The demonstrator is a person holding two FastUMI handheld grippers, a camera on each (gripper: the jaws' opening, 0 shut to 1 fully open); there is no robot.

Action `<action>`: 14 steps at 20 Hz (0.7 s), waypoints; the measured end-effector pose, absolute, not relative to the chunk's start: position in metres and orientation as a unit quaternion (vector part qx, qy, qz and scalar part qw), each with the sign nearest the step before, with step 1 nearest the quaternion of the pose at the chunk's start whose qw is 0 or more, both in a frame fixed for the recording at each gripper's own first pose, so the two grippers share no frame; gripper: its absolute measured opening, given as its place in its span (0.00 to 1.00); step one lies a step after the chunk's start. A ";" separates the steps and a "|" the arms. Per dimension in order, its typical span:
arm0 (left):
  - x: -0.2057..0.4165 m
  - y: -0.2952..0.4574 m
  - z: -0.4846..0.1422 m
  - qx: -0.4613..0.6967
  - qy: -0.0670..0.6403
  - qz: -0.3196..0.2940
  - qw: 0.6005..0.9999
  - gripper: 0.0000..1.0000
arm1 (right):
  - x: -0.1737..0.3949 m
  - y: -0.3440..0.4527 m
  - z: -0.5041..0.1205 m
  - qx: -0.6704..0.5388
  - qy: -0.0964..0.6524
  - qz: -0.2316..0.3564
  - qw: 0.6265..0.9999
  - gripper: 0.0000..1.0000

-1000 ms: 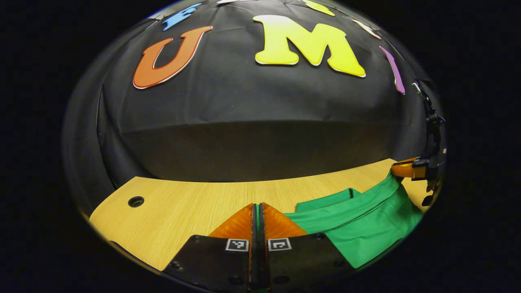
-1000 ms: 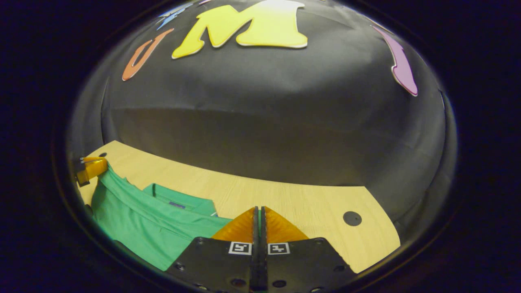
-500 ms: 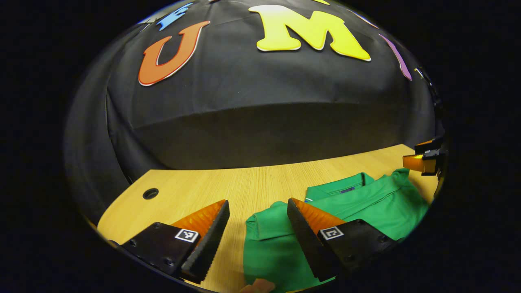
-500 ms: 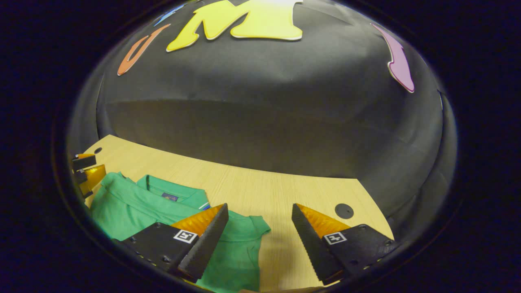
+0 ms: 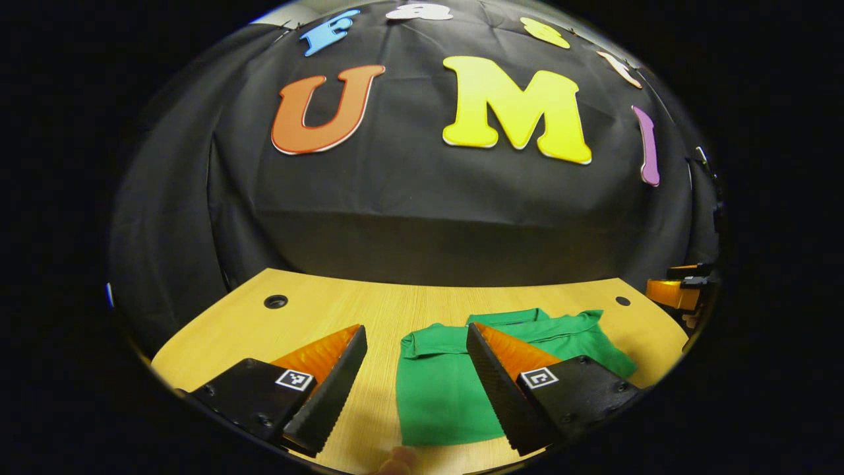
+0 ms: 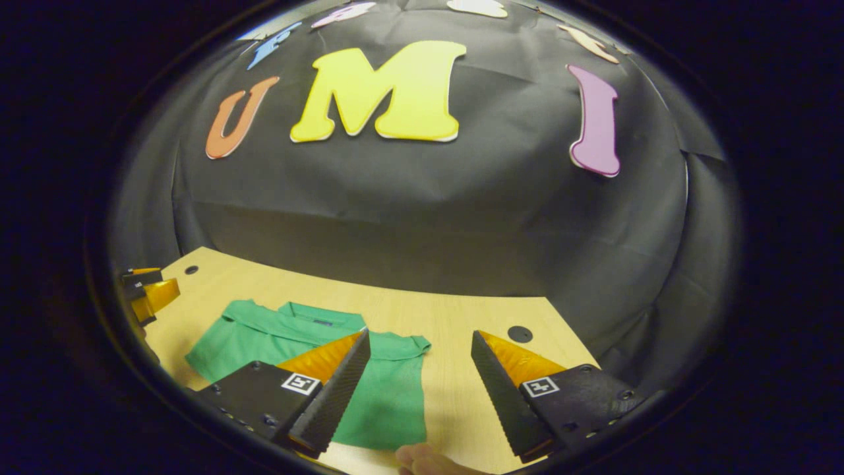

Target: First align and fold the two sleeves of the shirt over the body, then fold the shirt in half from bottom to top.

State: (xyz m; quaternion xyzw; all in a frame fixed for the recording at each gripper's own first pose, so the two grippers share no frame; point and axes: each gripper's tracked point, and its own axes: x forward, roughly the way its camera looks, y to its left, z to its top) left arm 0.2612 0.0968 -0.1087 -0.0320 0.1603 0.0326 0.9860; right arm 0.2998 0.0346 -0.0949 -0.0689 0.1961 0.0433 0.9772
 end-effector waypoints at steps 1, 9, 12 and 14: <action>0.245 0.095 -0.099 -0.034 0.153 0.032 0.987 0.98 | 0.285 0.034 -0.085 -0.067 0.186 0.042 0.979 0.97; 0.114 0.056 -0.049 -0.027 0.093 0.016 0.995 0.96 | 0.148 0.038 -0.037 -0.045 0.122 0.066 0.989 0.95; 0.070 0.051 -0.046 -0.029 0.080 0.019 0.996 0.96 | 0.094 0.034 -0.033 -0.059 0.090 0.062 0.992 0.95; 0.040 0.048 -0.049 -0.025 0.080 0.017 0.996 0.96 | 0.057 0.029 -0.036 -0.057 0.086 0.057 0.993 0.95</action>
